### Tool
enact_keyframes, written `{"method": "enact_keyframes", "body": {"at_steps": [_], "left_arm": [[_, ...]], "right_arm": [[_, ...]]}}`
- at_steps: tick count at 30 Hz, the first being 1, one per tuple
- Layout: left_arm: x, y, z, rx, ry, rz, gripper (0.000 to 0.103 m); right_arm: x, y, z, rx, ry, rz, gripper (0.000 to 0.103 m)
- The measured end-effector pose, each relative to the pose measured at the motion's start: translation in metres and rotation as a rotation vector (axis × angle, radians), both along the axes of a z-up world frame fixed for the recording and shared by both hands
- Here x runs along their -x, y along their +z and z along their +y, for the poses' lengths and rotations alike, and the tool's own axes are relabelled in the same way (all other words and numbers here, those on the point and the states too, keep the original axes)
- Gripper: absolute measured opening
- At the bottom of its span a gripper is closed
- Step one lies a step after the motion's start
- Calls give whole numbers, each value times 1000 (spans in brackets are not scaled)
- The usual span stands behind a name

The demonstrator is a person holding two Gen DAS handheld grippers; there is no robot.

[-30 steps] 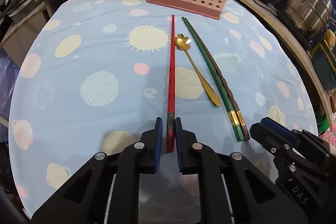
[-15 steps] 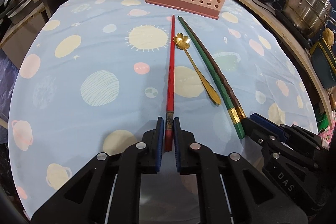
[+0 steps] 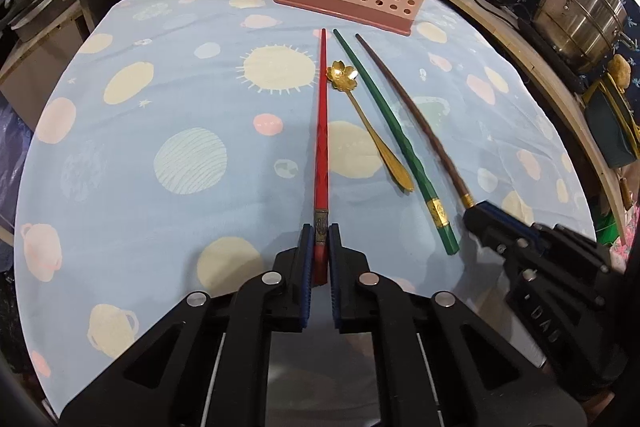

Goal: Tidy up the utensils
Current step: 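Lift both held chopsticks and carry them over the pink holder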

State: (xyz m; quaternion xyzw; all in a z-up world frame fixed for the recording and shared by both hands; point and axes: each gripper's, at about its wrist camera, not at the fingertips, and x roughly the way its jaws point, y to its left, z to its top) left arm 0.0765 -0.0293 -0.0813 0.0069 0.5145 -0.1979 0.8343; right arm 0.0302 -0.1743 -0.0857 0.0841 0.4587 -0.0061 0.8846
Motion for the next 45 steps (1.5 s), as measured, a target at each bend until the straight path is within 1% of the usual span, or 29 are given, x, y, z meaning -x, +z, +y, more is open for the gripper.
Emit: {"method": "enact_keyframes", "body": {"at_steps": [4, 9, 15, 20, 26, 29, 31, 36, 45], "left_arm": [[8, 6, 4, 12, 2, 0, 7], [16, 27, 10, 37, 12, -33, 7], [16, 67, 18, 78, 27, -107, 7], [4, 109, 21, 105, 39, -190, 7], [-20, 154, 17, 120, 41, -276, 7], [-36, 173, 11, 114, 44, -315, 7], [-46, 184, 7, 110, 42, -338, 7], [-69, 214, -2, 124, 39, -390, 7], [-113, 277, -21, 142, 39, -521, 7]], "right_arm": [[8, 15, -6, -11, -11, -36, 7], [18, 41, -15, -34, -34, -100, 7], [24, 84, -33, -69, -74, -201, 7], [20, 122, -50, -82, -101, -289, 7], [1, 164, -68, -91, -113, -376, 7], [-12, 182, -74, -93, -111, -408, 7], [-21, 191, -78, -100, -109, -427, 7], [-41, 217, -83, -81, -113, -484, 7], [-89, 260, -94, -66, -144, -579, 7]]}}
